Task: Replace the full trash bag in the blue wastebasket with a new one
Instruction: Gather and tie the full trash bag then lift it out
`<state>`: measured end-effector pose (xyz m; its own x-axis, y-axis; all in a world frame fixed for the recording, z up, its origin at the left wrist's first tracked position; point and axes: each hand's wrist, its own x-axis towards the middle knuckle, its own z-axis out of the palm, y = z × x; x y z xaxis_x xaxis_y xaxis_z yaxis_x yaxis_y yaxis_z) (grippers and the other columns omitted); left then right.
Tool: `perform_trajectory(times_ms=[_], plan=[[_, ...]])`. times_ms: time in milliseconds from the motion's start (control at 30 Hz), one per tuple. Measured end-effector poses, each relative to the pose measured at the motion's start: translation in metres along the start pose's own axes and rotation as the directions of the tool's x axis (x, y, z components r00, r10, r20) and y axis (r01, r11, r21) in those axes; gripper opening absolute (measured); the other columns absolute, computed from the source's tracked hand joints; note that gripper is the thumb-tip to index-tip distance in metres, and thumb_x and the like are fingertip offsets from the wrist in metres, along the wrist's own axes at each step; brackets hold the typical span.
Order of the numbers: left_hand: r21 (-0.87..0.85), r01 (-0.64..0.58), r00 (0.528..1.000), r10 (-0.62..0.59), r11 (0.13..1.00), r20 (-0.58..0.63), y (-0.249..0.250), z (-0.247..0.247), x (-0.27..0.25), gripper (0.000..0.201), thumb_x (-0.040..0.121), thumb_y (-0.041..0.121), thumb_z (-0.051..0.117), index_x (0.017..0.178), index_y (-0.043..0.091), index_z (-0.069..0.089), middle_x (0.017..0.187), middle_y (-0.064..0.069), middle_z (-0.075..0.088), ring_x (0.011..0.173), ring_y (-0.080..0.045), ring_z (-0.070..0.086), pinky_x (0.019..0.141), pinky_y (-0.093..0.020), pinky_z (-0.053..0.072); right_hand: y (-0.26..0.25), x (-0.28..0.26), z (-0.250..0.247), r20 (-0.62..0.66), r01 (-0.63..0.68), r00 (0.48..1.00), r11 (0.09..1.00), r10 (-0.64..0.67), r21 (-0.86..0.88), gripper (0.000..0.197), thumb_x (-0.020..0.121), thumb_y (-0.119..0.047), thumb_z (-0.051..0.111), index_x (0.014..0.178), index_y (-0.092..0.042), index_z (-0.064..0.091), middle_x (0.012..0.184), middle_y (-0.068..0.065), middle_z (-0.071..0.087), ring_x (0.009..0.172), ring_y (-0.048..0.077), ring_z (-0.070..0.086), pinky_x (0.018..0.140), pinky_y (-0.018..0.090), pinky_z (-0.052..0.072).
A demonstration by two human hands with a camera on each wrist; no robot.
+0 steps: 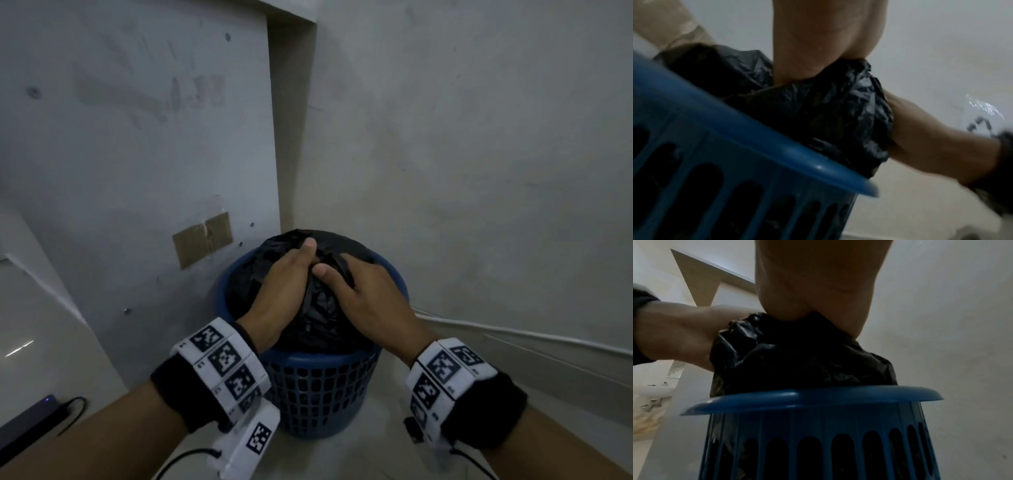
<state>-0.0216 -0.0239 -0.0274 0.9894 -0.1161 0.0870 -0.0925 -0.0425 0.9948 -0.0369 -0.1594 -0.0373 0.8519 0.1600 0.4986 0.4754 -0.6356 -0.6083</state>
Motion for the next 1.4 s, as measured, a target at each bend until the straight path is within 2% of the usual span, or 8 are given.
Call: perform_trajectory(times_ms=[167,333,467,633,867,1000,1233,1400], plan=[[0.371,-0.553,0.82,0.567,0.746,0.083,-0.011,-0.006,-0.003,0.037,0.096,0.053,0.038,0.107,0.025,0.06,0.105,0.007,0.063,0.1,-0.006,0.059,0.09,-0.029,0.048,0.003,0.008,0.0,-0.099,-0.111,0.986,0.973,0.133,0.201,0.031,0.099,-0.045,0.041,0.078,-0.037,0.062,0.069,-0.018,0.063,0.069,-0.01,0.061,0.063,0.007,0.043],[0.488,-0.51,0.86,0.433,0.708,0.27,-0.025,-0.009,-0.007,0.034,0.097,0.054,0.033,0.105,0.026,0.05,0.091,0.003,0.065,0.08,-0.007,0.063,0.072,-0.036,0.053,0.008,0.014,-0.008,0.229,-0.561,0.824,0.689,0.518,0.46,0.051,0.1,-0.052,0.032,0.105,-0.014,0.066,0.098,0.005,0.07,0.092,0.024,0.066,0.087,0.04,0.053],[0.463,-0.326,0.944,0.306,0.825,0.121,-0.026,-0.008,0.005,0.037,0.1,0.045,0.034,0.083,0.019,0.054,0.078,0.001,0.063,0.072,-0.006,0.06,0.068,-0.033,0.047,0.005,0.002,-0.003,-0.038,-0.275,0.96,0.961,0.276,0.036,0.045,0.096,-0.058,0.03,0.121,-0.025,0.046,0.113,-0.006,0.052,0.102,0.012,0.05,0.087,0.031,0.04],[0.234,0.057,0.998,-0.063,0.971,0.02,-0.021,-0.02,0.022,0.05,0.098,0.054,0.031,0.106,0.016,0.063,0.105,-0.005,0.067,0.096,-0.021,0.063,0.094,-0.042,0.05,0.007,-0.012,0.0,0.227,0.104,0.973,0.952,-0.038,-0.286,0.067,0.081,-0.076,0.042,0.135,-0.037,0.041,0.13,-0.013,0.055,0.117,0.008,0.051,0.104,0.033,0.039],[0.687,-0.475,0.844,0.504,0.549,0.181,-0.03,-0.019,0.002,0.056,0.091,0.065,0.023,0.113,0.028,0.059,0.111,0.007,0.063,0.102,-0.012,0.056,0.091,-0.033,0.046,0.013,0.003,-0.002,0.059,-0.244,0.969,0.964,0.239,0.102,0.04,0.093,-0.056,0.044,0.063,-0.033,0.056,0.052,-0.018,0.058,0.055,-0.004,0.054,0.06,0.02,0.04],[0.725,-0.448,0.878,0.413,0.524,0.244,-0.042,-0.026,0.014,0.055,0.091,0.067,0.019,0.096,0.025,0.055,0.09,0.002,0.067,0.08,-0.016,0.062,0.074,-0.039,0.052,0.021,0.004,0.003,0.025,-0.377,0.925,0.904,0.38,0.203,0.04,0.094,-0.056,0.043,0.092,-0.021,0.061,0.085,-0.007,0.065,0.081,0.01,0.062,0.078,0.034,0.052],[0.492,-0.212,0.977,0.18,0.845,0.111,-0.042,-0.031,0.029,0.049,0.1,0.047,0.032,0.091,0.015,0.069,0.092,-0.001,0.071,0.088,-0.015,0.065,0.087,-0.034,0.051,0.012,-0.008,0.013,0.297,0.137,0.955,0.9,-0.009,-0.414,0.095,0.074,-0.084,0.032,0.152,-0.036,0.006,0.153,-0.011,0.033,0.141,0.013,0.026,0.113,0.043,0.025],[0.6,-0.296,0.95,0.295,0.743,0.102,-0.046,-0.034,0.019,0.027,0.102,0.036,0.031,0.12,0.028,0.05,0.1,-0.002,0.068,0.088,-0.016,0.064,0.082,-0.037,0.053,0.017,0.002,0.027,0.18,0.228,0.972,0.805,-0.152,-0.548,0.085,0.073,-0.083,0.027,0.137,-0.03,0.046,0.092,-0.003,0.073,0.084,0.019,0.068,0.097,0.043,0.045]])
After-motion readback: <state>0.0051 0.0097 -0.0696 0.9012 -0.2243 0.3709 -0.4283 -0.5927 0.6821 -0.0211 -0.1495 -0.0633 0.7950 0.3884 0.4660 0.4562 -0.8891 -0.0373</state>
